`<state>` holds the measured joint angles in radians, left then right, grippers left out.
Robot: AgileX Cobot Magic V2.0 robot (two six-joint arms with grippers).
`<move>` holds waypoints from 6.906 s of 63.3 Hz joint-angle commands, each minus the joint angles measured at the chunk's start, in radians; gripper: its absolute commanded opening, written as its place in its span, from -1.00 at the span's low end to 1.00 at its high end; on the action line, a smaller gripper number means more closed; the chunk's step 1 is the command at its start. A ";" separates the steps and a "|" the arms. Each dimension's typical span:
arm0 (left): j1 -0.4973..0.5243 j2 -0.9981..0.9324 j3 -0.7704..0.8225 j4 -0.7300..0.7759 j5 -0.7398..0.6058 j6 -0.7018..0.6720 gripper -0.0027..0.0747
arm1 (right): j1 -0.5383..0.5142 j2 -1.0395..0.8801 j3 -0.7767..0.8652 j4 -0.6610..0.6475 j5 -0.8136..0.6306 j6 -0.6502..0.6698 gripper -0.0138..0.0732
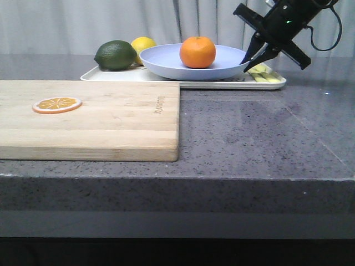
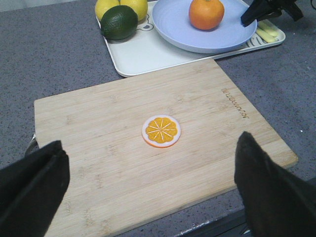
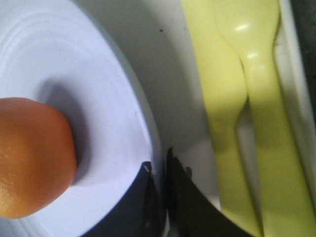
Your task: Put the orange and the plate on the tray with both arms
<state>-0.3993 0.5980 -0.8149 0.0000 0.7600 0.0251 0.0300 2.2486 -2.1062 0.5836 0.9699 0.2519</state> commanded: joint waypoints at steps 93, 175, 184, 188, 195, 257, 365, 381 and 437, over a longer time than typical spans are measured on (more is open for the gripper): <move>0.002 0.002 -0.025 0.019 -0.076 -0.008 0.77 | 0.044 -0.855 0.492 -0.469 -0.138 -0.306 0.25; 0.002 0.002 -0.025 0.009 -0.076 -0.008 -0.95 | 0.044 -1.892 1.376 -0.488 -0.103 -0.307 -0.86; 0.002 0.002 -0.025 0.009 -0.076 -0.008 -0.98 | 0.044 -1.892 1.377 -0.491 -0.101 -0.306 -0.84; 0.002 0.002 -0.025 0.009 -0.076 -0.008 -0.98 | 0.044 -1.892 1.377 -0.491 -0.101 -0.306 -0.84; 0.002 0.002 -0.025 0.009 -0.076 -0.008 -0.98 | 0.044 -1.892 1.377 -0.491 -0.101 -0.306 -0.84; 0.355 -0.585 0.753 -0.061 -0.731 -0.008 -0.98 | 0.044 -1.892 1.377 -0.491 -0.102 -0.306 -0.84; 0.355 -0.619 0.849 -0.075 -0.730 -0.008 -0.98 | 0.037 -2.109 1.847 -0.542 -0.874 -0.306 -0.84; 0.355 -0.619 0.849 -0.075 -0.730 -0.008 -0.98 | 0.002 -2.245 2.084 -0.542 -1.108 -0.306 -0.84; 0.355 -0.619 0.849 -0.075 -0.730 -0.008 -0.98 | -0.016 -2.277 2.109 -0.542 -1.037 -0.306 -0.84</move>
<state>-0.0454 -0.0040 0.0079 -0.0648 0.1003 0.0251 0.0200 -0.0093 0.0265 0.0535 0.0080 -0.0422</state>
